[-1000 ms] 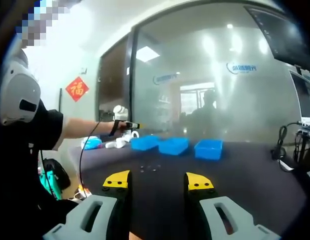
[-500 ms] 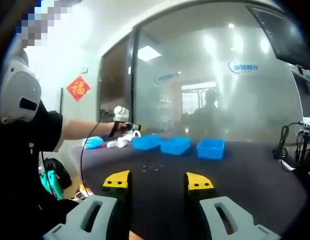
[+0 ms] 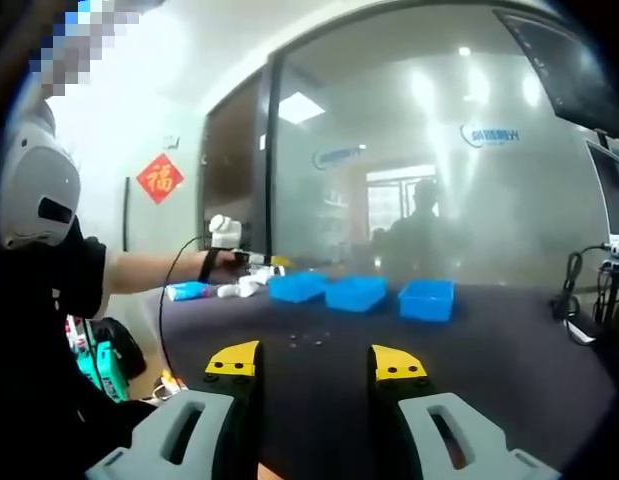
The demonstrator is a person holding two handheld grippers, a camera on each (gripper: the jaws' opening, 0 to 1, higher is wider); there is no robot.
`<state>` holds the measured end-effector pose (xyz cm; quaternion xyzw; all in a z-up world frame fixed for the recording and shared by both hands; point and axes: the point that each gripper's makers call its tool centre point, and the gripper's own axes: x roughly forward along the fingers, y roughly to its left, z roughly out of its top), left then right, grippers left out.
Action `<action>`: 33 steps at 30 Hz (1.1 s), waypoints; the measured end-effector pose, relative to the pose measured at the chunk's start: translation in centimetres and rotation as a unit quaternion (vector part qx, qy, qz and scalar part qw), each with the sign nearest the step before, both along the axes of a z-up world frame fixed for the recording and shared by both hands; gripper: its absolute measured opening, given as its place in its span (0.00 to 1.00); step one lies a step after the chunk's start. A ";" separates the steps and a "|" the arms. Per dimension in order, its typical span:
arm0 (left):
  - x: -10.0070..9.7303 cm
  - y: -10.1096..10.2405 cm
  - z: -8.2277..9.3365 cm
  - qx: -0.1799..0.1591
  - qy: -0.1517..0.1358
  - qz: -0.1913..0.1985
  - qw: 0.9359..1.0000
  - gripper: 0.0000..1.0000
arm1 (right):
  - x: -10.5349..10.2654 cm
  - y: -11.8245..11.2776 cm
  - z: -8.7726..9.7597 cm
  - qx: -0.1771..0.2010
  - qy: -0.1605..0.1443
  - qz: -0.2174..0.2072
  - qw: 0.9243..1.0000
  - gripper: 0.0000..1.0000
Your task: Sort the screws, nuts, and washers into the corresponding bins
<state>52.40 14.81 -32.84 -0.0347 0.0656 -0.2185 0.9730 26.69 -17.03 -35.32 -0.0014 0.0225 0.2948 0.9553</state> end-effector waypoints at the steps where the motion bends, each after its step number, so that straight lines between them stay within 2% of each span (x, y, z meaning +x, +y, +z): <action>1: -0.8 -0.3 0.4 -0.003 -0.004 -0.005 1.000 0.40 | 0.0 0.0 0.1 0.000 -0.001 0.000 1.000 0.37; 4: -3.8 -1.8 1.4 0.000 -0.026 -0.027 0.999 0.42 | 0.1 -0.1 0.2 0.001 -0.003 -0.002 1.000 0.37; 5: -4.8 -2.3 1.6 -0.010 -0.027 -0.039 0.999 0.44 | 0.1 -0.1 0.2 0.000 -0.003 -0.002 1.000 0.37; 7: -5.4 -2.7 1.2 -0.019 -0.015 -0.059 0.998 0.45 | 0.1 -0.1 0.3 0.000 -0.004 -0.002 1.000 0.37; 11: -8.8 -2.4 1.3 -0.022 -0.029 -0.070 0.997 0.46 | 0.2 -0.2 0.6 0.001 -0.008 -0.002 1.000 0.37; 16: -13.6 -1.6 1.0 -0.008 -0.048 -0.079 0.996 0.48 | 0.4 -0.5 0.8 0.002 -0.012 -0.005 1.000 0.37; 20: -16.3 -0.8 0.4 0.007 -0.057 -0.079 0.995 0.49 | 0.6 -0.6 0.8 0.001 -0.012 -0.006 1.000 0.37; 25: -18.6 -0.1 -0.1 0.016 -0.055 -0.082 0.995 0.50 | 0.7 -0.5 0.9 -0.001 -0.013 -0.004 1.000 0.37; 29: -20.1 0.3 -0.1 0.002 -0.051 -0.088 0.995 0.51 | 0.8 -0.4 0.9 -0.005 -0.013 -0.003 1.000 0.37; 33: -21.0 0.7 -0.9 0.023 -0.043 -0.091 0.995 0.51 | 0.9 -0.3 0.9 -0.010 -0.012 -0.002 1.000 0.37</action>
